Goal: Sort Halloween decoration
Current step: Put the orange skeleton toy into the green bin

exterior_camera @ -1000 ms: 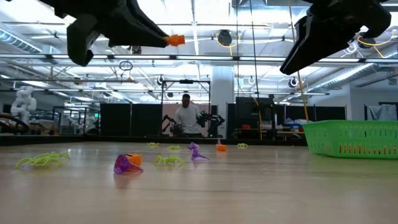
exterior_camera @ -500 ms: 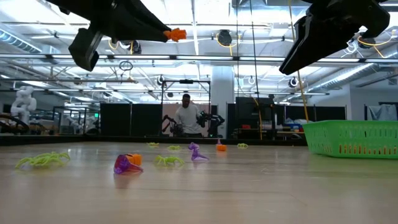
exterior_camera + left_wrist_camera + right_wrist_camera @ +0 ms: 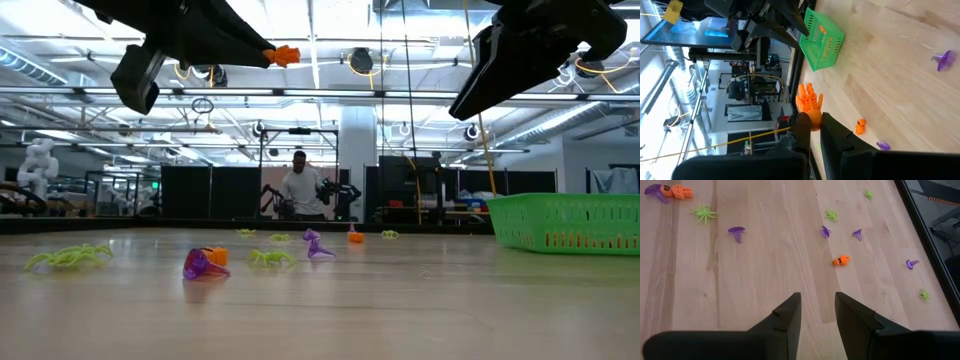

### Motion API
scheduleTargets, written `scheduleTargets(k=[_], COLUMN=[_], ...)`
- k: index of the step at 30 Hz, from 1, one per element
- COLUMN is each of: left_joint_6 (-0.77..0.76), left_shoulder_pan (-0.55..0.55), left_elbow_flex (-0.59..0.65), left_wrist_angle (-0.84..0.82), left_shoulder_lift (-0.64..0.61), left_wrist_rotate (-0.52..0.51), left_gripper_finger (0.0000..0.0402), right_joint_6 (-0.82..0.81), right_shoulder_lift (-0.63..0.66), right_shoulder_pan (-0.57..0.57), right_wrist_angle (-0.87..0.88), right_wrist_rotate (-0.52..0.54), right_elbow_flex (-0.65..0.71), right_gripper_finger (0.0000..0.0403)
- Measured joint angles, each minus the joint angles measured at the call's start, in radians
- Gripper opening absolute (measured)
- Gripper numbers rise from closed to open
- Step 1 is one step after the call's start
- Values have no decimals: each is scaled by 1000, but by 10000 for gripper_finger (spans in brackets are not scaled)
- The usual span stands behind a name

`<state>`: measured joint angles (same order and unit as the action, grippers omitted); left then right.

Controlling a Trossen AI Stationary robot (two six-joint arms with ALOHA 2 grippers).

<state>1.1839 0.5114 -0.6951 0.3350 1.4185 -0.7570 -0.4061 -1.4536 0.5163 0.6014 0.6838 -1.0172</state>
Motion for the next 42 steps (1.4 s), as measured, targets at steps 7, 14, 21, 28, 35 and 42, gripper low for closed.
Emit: scheduleTargets(k=[7, 14, 21, 28, 35, 42], left_joint_6=[-128, -305, -527, -770, -1084, -1312], left_shoulder_pan=[0, 0, 0, 0, 0, 0], left_elbow_flex=[0, 0, 0, 0, 0, 0], left_wrist_angle=[0, -1, -4, -3, -3, -2], left_shoulder_lift=[0, 0, 0, 0, 0, 0], left_wrist_rotate=[0, 1, 44, 219, 254, 261], left_gripper_finger=[17, 17, 17, 17, 17, 17], right_joint_6=[0, 0, 0, 81, 334, 599], right_shoulder_lift=[0, 0, 0, 0, -27, -168], right_shoulder_pan=[0, 0, 0, 0, 5, 40], right_wrist_angle=[0, 0, 0, -87, -311, -548], right_wrist_rotate=[0, 0, 0, 1, -2, -3], right_elbow_flex=[0, 0, 0, 0, 0, 0], right_gripper_finger=[105, 105, 105, 105, 105, 131])
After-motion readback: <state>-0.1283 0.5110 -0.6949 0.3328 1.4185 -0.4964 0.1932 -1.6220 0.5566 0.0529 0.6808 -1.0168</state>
